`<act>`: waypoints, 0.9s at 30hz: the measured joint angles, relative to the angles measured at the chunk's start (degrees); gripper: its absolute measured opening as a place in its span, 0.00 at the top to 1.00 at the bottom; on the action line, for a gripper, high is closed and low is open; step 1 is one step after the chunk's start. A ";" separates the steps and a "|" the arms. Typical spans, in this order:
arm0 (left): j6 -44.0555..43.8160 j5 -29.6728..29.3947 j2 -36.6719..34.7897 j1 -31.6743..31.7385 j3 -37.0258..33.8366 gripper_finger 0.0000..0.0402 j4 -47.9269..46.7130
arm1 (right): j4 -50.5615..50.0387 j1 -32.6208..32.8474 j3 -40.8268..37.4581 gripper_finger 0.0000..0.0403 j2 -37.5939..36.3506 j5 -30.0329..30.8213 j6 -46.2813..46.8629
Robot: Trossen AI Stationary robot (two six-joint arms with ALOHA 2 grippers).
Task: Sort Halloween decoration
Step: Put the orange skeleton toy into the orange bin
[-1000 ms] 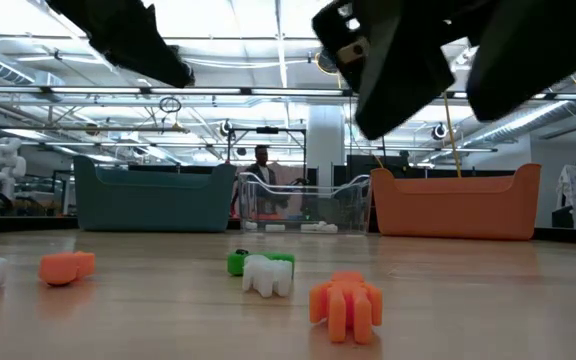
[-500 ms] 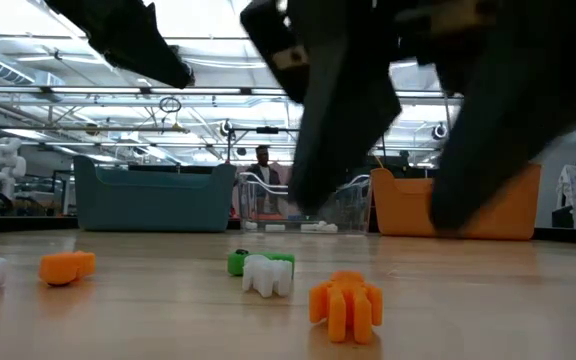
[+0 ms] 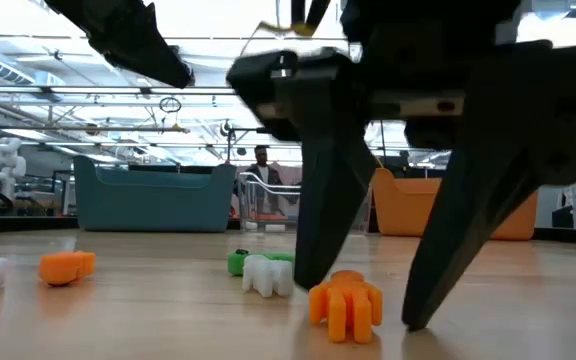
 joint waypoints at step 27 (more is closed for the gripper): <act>0.28 -0.01 0.00 0.00 -0.04 0.56 0.01 | -0.32 -0.98 0.10 0.98 0.44 -2.91 7.32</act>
